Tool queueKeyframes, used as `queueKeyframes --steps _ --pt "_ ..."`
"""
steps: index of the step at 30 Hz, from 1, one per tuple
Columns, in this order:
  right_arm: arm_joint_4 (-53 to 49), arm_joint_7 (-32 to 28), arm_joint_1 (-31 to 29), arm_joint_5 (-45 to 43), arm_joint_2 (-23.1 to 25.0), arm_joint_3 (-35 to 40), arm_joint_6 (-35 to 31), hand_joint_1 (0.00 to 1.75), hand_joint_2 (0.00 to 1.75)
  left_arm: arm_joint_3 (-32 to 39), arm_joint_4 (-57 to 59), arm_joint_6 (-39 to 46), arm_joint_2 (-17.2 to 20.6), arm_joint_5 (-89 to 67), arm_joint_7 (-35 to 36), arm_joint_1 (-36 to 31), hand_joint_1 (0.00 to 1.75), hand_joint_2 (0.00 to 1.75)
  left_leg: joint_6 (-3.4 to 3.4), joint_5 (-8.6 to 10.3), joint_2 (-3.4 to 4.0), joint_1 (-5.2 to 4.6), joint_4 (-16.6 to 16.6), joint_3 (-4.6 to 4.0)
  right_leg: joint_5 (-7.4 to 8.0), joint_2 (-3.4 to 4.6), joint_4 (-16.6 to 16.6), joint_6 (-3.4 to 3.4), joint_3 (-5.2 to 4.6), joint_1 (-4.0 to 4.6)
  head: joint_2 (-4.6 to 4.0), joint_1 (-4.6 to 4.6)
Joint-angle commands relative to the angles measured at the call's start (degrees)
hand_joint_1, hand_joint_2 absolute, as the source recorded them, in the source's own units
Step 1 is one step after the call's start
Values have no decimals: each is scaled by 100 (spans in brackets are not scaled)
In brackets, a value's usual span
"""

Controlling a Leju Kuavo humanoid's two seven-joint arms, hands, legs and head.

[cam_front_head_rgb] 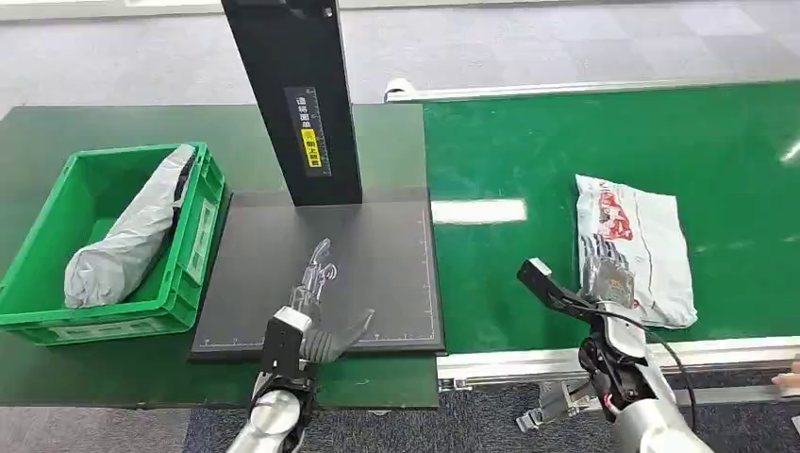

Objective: Moved the parcel from conveyor to table for the left to box.

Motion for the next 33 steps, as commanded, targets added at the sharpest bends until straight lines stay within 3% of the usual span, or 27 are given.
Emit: queueKeyframes --steps 1,12,18,19,20,28,32,33 --pt "1440 566 -799 350 -79 195 416 0 175 -277 669 -61 113 59 -44 -383 0 175 2 1 1 -4 -10 11 1 3 -7 -3 8 -4 2 -2" --pt "1636 1610 -809 191 -13 -186 1295 0 175 -446 985 -82 99 212 -106 -543 0 175 2 2 -5 -4 -6 3 0 -4 -3 -2 3 -4 2 0" --pt "1655 1738 -695 147 33 -276 1500 0 175 -494 1000 -60 86 250 -103 -558 0 175 1 1 -7 0 -7 9 -1 -6 -8 -2 11 0 2 -4" --pt "1660 1737 -677 143 42 -282 1529 33 175 -498 992 -59 88 255 -105 -562 0 175 2 4 -11 0 -13 11 2 -10 -14 -2 15 0 0 0" --pt "1644 1655 -647 125 58 -305 1595 175 175 -492 962 -32 98 274 -112 -557 0 175 3 6 -12 0 -16 14 3 -12 -18 -3 19 1 0 -4" --pt "1595 1487 -642 83 93 -378 1506 175 175 -496 922 22 143 313 -123 -562 0 175 0 4 -10 3 -15 25 2 -9 -18 -4 29 3 0 -2" --pt "1461 428 -673 -528 310 -1049 960 175 175 -441 770 318 215 466 -207 -524 0 175 -1 2 -1 3 -12 26 2 -1 -13 -4 26 3 0 0" --pt "1365 -142 -671 -1050 427 -1516 725 175 175 -372 660 478 230 453 -224 -500 0 175 0 0 0 3 -7 23 1 0 -8 -3 24 3 0 -2"
